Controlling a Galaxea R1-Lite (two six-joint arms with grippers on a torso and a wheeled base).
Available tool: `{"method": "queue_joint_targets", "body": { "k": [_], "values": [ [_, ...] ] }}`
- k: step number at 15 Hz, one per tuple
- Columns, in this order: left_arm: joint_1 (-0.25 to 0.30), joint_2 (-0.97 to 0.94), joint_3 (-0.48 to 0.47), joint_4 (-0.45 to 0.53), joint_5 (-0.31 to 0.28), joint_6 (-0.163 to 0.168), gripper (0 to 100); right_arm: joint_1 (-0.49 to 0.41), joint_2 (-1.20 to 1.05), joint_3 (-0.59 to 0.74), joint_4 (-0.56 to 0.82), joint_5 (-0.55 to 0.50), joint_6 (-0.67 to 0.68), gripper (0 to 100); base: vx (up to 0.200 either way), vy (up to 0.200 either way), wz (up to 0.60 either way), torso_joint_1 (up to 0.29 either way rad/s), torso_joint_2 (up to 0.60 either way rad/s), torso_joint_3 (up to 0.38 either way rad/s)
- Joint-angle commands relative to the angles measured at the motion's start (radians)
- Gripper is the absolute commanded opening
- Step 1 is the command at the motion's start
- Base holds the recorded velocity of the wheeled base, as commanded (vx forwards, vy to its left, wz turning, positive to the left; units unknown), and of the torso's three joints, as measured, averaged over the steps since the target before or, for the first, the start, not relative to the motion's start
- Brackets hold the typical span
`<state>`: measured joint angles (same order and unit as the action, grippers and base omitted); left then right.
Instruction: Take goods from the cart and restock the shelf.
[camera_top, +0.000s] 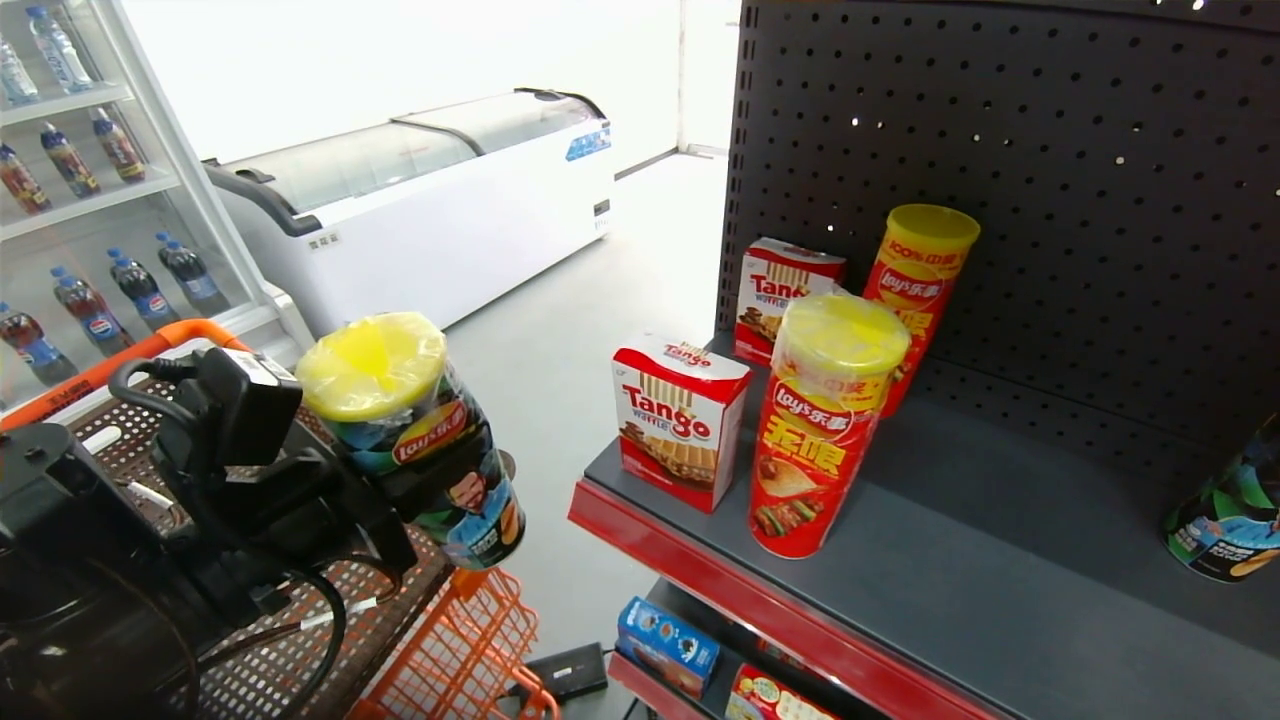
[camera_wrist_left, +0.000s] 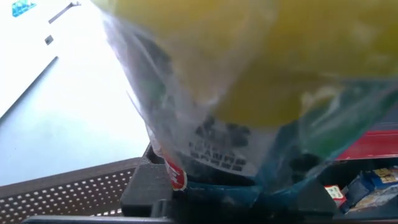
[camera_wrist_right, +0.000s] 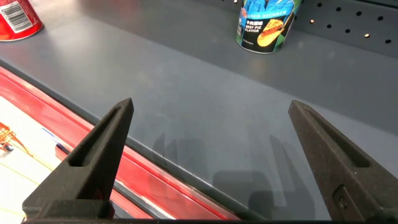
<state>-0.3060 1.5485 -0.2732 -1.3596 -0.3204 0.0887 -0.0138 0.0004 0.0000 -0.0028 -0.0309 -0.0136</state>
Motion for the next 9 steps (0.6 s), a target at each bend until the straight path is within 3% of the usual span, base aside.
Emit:
{"method": "queue_joint_targets", "body": {
  "k": [1,9],
  "values": [
    [-0.004,-0.005,0.0,-0.001,-0.009,0.0,0,0.0,0.001,0.0,0.0,0.0,-0.002,100,0.0,0.0,0.0,0.0,0.0,0.0],
    [-0.084,-0.038,0.048,0.002,-0.032,0.002,0,0.0,0.001,0.0,0.0,-0.001,0.0,100,0.0,0.0,0.0,0.0,0.0,0.0]
  ]
}}
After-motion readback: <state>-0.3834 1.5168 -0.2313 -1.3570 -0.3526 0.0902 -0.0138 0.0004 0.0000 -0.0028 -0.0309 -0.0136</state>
